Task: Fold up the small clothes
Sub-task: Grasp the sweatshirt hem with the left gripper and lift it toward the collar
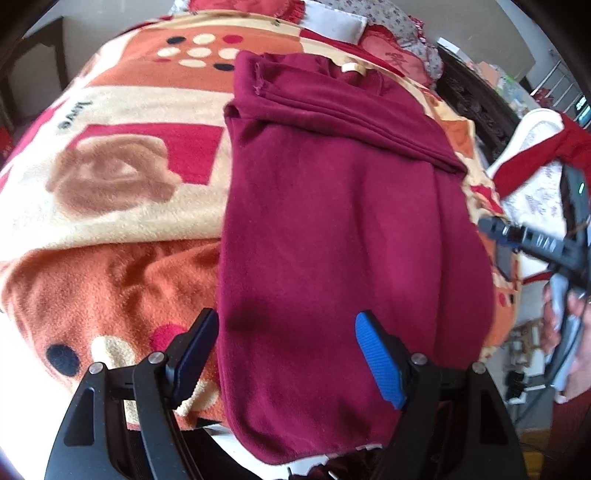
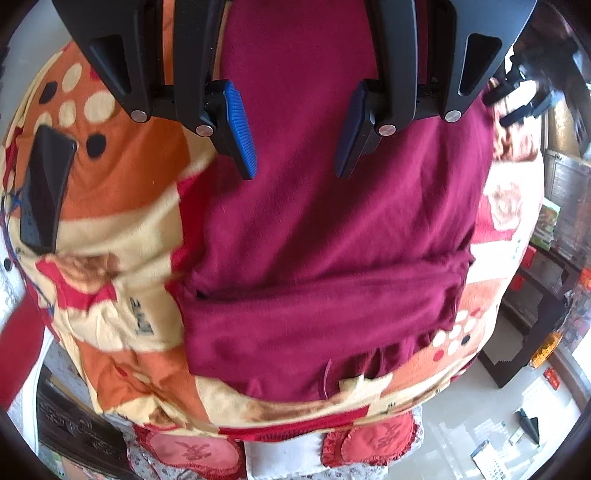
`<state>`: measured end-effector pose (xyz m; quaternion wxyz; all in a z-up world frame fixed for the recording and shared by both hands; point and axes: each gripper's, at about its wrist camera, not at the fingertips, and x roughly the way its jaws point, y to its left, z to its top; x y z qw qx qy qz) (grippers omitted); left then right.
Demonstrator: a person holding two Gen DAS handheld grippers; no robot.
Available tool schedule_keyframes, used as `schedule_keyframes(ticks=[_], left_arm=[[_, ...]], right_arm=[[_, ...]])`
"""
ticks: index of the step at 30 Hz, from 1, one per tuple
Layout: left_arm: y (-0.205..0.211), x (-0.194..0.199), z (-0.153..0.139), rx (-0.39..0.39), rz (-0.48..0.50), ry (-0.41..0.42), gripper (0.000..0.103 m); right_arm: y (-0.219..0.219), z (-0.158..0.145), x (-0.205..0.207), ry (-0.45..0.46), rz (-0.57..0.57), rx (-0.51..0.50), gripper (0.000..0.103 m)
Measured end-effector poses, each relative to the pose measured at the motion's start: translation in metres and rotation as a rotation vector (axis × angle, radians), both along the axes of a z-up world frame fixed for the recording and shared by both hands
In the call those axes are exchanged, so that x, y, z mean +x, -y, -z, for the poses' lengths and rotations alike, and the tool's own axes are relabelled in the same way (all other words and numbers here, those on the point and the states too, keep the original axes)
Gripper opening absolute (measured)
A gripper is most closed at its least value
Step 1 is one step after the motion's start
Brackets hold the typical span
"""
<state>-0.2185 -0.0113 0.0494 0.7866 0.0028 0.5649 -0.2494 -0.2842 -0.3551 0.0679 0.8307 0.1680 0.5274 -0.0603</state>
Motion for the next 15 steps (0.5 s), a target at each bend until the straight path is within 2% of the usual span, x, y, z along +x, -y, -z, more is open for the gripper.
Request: schedule_keyframes(ticks=[3,7,13,15], left_arm=[[-0.015,-0.004,0.0,0.015,0.023,0.015,0.08],[-0.035,-0.011,0.006,0.021,0.037,-0.033,0.08],[-0.047,-0.026,0.013,0.03,0.042,-0.063,0.08],[-0.048,-0.029,0.013,0.032,0.045,-0.065,0.08]], right_arm=[[0.004,0.012,-0.028,-0.024,-0.018,0.014,0.025],[0.012,0.027,-0.068,-0.056,-0.037,0.046,0.025],[0.016,0.043,-0.114,-0.026,-0.047,0.181,0.025],[0.013,0.049,-0.118,-0.022,-0.056,0.192,0.025]])
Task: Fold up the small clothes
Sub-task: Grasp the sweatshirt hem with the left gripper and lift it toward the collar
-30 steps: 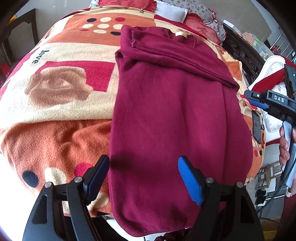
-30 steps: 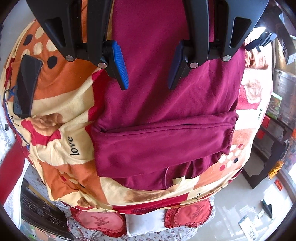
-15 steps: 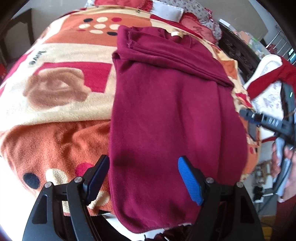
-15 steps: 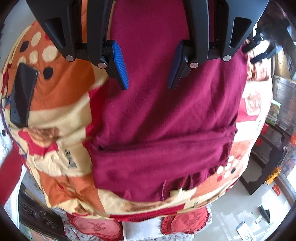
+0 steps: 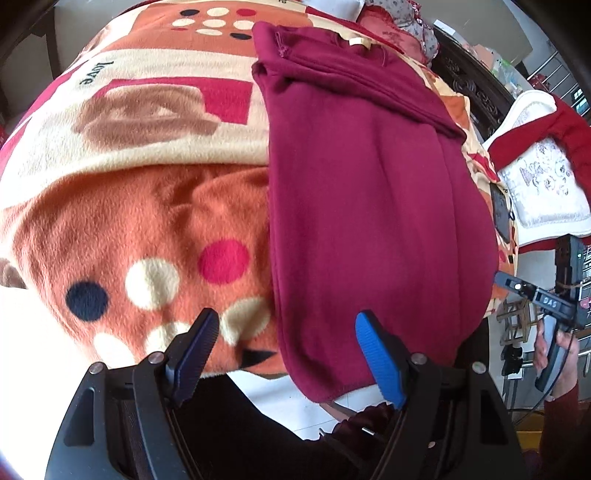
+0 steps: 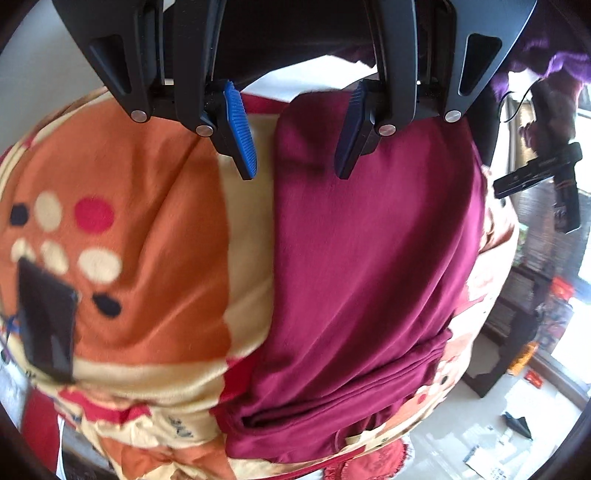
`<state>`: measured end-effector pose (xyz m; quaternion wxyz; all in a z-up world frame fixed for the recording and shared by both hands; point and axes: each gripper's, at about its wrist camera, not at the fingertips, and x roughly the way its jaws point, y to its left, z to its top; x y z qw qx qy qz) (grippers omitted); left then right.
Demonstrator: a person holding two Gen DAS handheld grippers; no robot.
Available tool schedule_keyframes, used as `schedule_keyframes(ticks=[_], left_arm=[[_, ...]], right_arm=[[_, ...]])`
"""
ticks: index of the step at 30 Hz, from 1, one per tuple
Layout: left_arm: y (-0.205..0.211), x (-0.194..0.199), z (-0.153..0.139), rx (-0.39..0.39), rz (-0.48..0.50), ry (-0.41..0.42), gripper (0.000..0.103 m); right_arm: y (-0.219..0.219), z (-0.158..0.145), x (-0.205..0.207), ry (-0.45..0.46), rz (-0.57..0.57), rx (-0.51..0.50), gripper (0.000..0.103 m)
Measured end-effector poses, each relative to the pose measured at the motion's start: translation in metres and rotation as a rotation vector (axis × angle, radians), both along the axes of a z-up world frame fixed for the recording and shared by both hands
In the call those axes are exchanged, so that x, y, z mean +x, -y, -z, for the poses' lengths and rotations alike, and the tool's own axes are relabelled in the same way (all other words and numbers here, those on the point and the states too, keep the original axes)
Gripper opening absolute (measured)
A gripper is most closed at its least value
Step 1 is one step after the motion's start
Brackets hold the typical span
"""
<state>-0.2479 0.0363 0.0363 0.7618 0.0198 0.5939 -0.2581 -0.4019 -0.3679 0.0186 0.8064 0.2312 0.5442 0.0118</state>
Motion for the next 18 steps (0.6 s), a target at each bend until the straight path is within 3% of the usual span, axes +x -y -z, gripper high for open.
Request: schedule_keyframes(ticks=[4,5,6,7,12,17,18], left_arm=[[0.002,-0.004,-0.004,0.003,0.006,0.021,0.08],[0.003,-0.005,-0.004,0.002,0.007,0.022,0.08],[0.003,-0.007,-0.004,0.004,0.011,0.022,0.08],[0.003,-0.008,-0.004,0.008,0.013,0.02,0.08],[0.004,-0.016,-0.002,0.011,0.047,0.02,0.08],[0.008,-0.018,0.014,0.007,0.057,-0.042,0.08],[0.008,-0.019,0.016,-0.008,0.059,-0.063,0.08]], right_arm=[[0.0,0.011,0.003,0.017,0.037,-0.006,0.023],[-0.002,0.009,0.002,0.039,0.019,-0.014,0.02],[-0.004,0.008,0.0,0.058,-0.004,-0.015,0.002],[-0.006,0.001,-0.004,0.086,-0.019,-0.049,0.0],[0.011,-0.018,-0.019,0.12,0.009,-0.102,0.0],[0.021,0.002,-0.019,0.09,0.038,-0.011,0.0],[0.02,0.006,-0.02,0.075,0.032,-0.002,0.006]])
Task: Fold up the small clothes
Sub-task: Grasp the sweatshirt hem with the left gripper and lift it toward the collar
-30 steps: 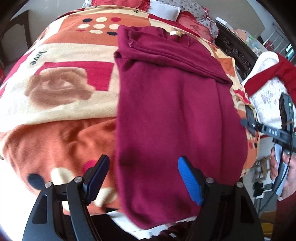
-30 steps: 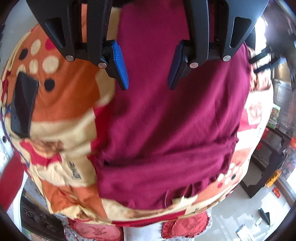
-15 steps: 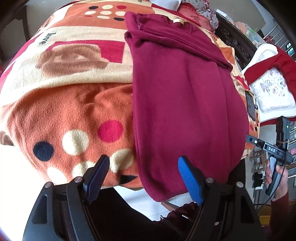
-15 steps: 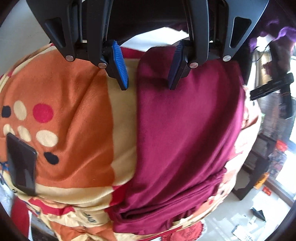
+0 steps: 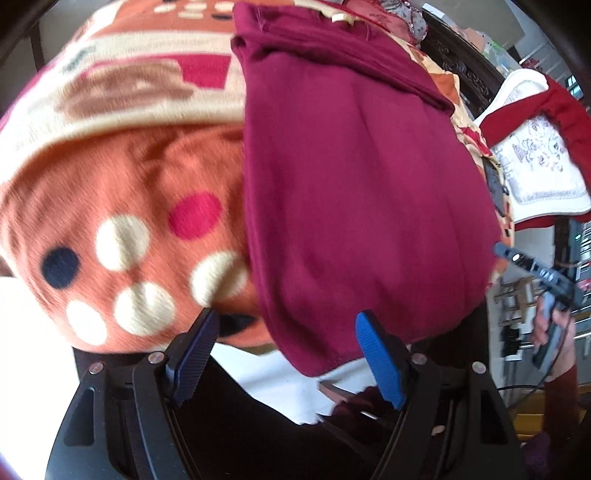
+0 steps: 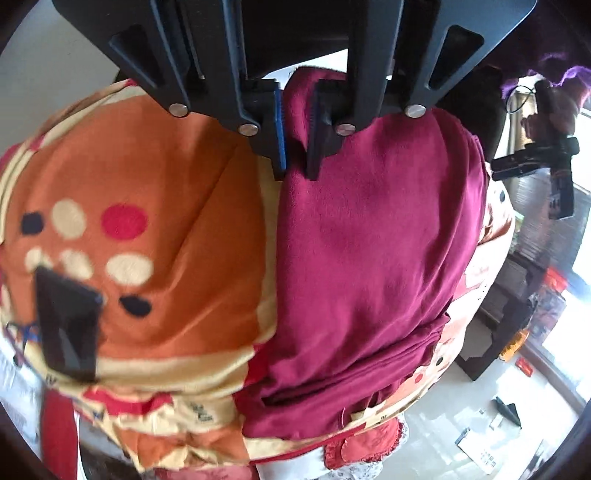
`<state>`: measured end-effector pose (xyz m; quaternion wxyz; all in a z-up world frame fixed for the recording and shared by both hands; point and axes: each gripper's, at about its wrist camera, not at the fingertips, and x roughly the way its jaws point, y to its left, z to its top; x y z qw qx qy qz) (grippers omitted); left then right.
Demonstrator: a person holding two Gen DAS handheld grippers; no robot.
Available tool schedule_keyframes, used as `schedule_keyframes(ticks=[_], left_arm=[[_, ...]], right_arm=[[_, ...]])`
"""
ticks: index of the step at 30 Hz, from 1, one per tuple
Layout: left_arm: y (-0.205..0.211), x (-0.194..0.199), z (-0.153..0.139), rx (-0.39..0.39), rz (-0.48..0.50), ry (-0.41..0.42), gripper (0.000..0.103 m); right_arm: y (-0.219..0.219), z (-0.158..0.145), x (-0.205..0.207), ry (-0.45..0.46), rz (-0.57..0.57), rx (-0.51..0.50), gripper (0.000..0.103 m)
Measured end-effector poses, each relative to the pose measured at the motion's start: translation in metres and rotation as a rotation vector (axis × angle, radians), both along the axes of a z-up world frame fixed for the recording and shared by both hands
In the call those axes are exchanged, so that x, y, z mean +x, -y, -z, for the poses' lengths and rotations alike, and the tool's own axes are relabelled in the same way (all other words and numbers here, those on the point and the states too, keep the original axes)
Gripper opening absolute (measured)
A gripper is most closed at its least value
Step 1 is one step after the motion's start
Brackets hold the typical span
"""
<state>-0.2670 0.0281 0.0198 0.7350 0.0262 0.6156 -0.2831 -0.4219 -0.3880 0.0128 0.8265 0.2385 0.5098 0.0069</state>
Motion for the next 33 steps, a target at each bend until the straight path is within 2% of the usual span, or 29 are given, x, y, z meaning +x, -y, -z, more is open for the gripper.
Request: schedule_keyframes(ticks=[1,4,7,12,15,17,18,19,21,22,23,28,33], left_arm=[[0.001,0.0,0.001,-0.005,0.004,-0.002,0.08],[0.007,-0.001,0.003,0.001,0.01,0.017,0.08],[0.012,0.001,0.009,-0.009,-0.003,-0.02,0.079],[0.02,0.0,0.02,-0.015,0.008,-0.063,0.079],[0.019,0.002,0.024,-0.023,-0.002,-0.085,0.067],[0.019,0.001,0.023,-0.026,0.001,-0.083,0.057],[0.019,0.0,0.022,-0.022,0.003,-0.081,0.054],[0.018,0.0,0.021,-0.016,0.007,-0.079,0.043],[0.013,-0.002,0.014,-0.022,0.013,-0.075,0.029],[0.012,-0.003,0.009,-0.018,0.016,-0.061,0.015],[0.01,-0.004,0.004,-0.007,0.018,-0.04,0.011],[0.0,0.001,-0.027,-0.109,0.022,-0.033,0.008],[0.007,0.012,-0.066,-0.159,0.069,0.038,0.008]], right_arm=[[-0.002,0.005,-0.001,-0.02,-0.01,0.014,0.015],[-0.004,0.013,-0.006,-0.048,-0.034,0.039,0.016],[-0.003,0.021,-0.011,-0.079,-0.029,0.032,0.016],[-0.002,0.029,-0.012,-0.064,-0.012,0.074,0.019],[-0.006,0.034,-0.01,-0.065,-0.028,0.137,0.019],[-0.011,0.035,-0.008,-0.07,-0.048,0.144,0.018],[-0.013,0.034,-0.008,-0.067,-0.062,0.129,0.007],[-0.016,0.03,-0.009,-0.057,-0.078,0.127,0.0],[-0.018,0.021,-0.013,-0.046,-0.102,0.137,0.0],[-0.017,0.014,-0.016,-0.039,-0.121,0.142,0.0],[-0.016,0.007,-0.018,-0.031,-0.131,0.146,0.0],[-0.007,-0.04,-0.017,0.094,-0.161,0.216,0.0],[0.0,-0.077,0.006,0.228,-0.15,0.24,0.0]])
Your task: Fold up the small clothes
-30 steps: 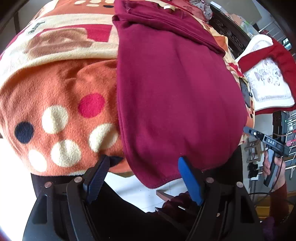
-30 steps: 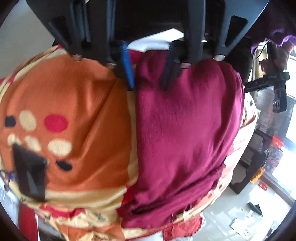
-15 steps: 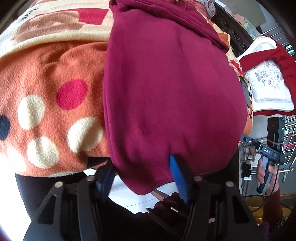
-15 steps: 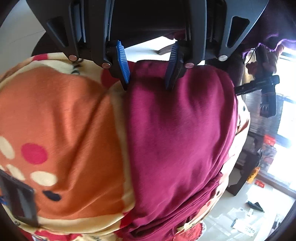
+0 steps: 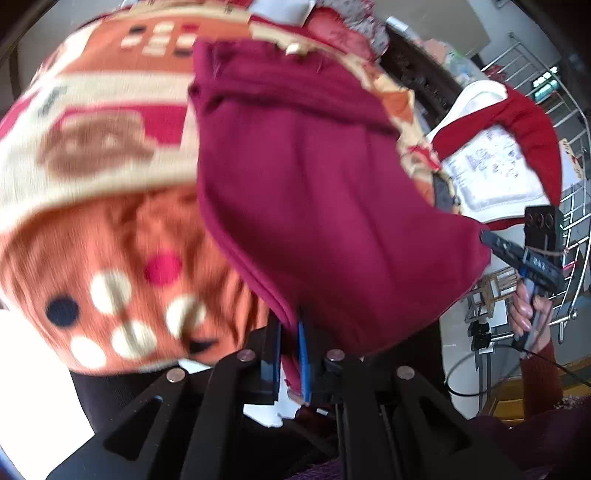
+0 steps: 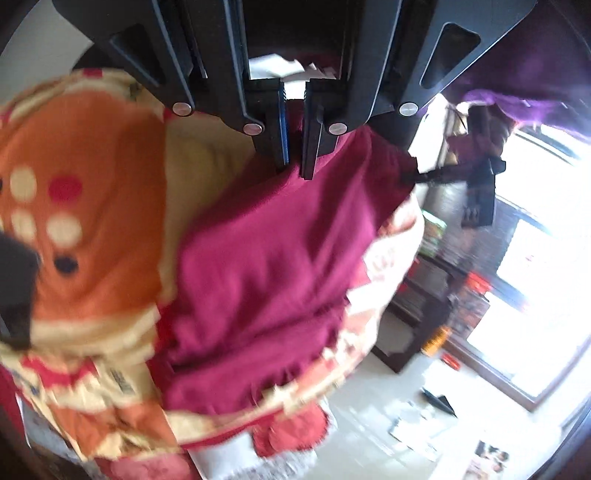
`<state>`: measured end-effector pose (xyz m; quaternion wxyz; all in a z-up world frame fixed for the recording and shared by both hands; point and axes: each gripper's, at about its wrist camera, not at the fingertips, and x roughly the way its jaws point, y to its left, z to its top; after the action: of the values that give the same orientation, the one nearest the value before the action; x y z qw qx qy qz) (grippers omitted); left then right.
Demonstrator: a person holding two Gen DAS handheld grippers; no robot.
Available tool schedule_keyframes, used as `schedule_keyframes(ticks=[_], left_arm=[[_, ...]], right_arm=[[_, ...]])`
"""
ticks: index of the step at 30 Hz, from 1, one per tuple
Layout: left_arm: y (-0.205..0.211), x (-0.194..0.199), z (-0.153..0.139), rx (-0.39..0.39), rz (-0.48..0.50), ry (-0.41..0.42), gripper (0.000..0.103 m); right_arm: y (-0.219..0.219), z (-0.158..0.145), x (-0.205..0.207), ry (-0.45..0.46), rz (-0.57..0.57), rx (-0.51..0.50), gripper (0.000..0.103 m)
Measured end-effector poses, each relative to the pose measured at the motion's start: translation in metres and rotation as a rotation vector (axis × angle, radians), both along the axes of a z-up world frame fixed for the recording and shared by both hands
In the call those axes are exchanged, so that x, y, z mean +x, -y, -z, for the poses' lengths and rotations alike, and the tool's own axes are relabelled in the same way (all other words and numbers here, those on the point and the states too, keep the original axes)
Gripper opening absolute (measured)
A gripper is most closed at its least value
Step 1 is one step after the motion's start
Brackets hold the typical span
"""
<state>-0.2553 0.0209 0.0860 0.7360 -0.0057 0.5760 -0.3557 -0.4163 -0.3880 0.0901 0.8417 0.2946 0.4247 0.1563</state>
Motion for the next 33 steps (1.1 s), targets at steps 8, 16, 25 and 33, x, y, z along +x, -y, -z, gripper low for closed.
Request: schedule_keyframes(ticks=[8,16,25,33], left_arm=[[0.015,0.089,-0.049,-0.133,-0.126,0.121,0.008],[0.056,0.213,-0.053,-0.16,-0.262,0.231,0.008],[0.105,0.309,-0.002,-0.05,-0.281,0.219,0.01],[0.097,0.303,-0.019,-0.077,-0.245,0.258,0.077]], right_arm=[[0.035,-0.039,0.084,0.154,0.161,-0.014,0.0],[0.078,-0.033,0.187,0.142,0.326,-0.076,0.0],[0.111,0.012,0.293,0.028,0.394,-0.097,0.0],[0.118,0.009,0.272,0.044,0.495,-0.125,0.013]])
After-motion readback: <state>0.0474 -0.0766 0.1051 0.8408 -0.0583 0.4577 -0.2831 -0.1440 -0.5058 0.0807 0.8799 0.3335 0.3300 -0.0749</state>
